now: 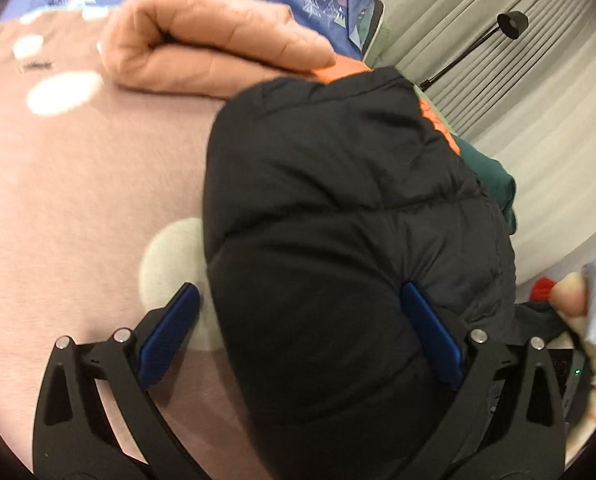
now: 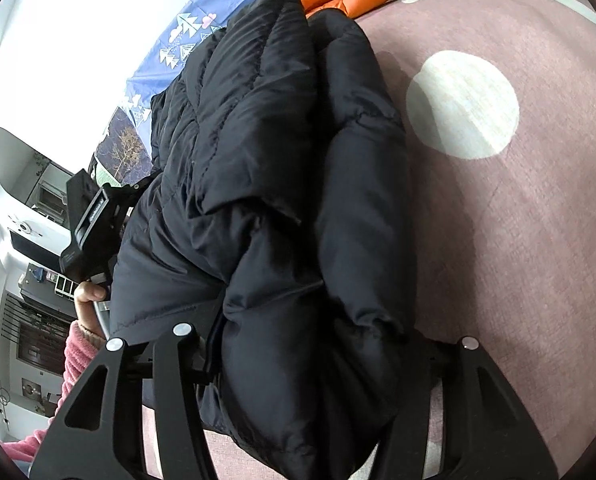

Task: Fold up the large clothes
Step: 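Lift the black jacket bundle with both tools and carry it beside the brown fleece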

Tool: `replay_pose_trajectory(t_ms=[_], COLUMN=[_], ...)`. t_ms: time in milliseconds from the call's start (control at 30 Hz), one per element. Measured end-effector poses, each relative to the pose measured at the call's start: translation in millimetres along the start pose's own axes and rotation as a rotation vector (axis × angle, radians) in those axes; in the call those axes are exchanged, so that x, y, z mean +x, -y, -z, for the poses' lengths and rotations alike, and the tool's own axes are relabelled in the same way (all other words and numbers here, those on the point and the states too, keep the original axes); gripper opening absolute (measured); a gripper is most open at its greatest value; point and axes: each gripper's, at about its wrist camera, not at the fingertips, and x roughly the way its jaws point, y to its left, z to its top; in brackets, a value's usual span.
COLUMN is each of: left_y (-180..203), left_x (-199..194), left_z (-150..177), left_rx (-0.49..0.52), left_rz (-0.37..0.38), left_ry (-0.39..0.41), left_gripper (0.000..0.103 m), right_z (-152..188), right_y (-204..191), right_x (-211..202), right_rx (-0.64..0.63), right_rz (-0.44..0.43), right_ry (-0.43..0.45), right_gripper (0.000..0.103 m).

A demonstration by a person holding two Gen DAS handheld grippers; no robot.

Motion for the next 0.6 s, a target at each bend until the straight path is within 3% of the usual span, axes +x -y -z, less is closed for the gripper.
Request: replay_pose_trajectory(t_ms=[100, 133, 233, 333, 600], left_y=[3.5, 5.1, 19.0, 38.4, 61.8], left_x=[6.7, 8.7, 3.0, -17.4, -135.2], left_z=[-0.8, -0.9, 0.3, 2.7, 2.4], left_rx=[0.037, 0.045, 0.086, 0.165, 0.262], left_rz=[0.01, 0.014, 0.043, 0.02, 0.026], left_ry=[-0.003, -0.004, 0.02, 0.074, 0.327], left_gripper=[0.101, 0.095, 0.065, 0.045, 0.04], right_z=[-1.5, -1.4, -0.8, 0.8, -1.3], right_y=[-1.9, -3.8, -19.4, -43.2, -119.9], right_x=[-0.4, 0.1, -4.5, -18.3, -62.8], right_rx=[-0.014, -0.024, -0.086, -0.189, -0.406], right_rz=[0.004, 0.012, 0.042, 0.08, -0.06], right_ry=[0.006, 0.012, 0.041, 0.084, 0.194], right_gripper=[0.052, 0.052, 0.039, 0.027, 0.025])
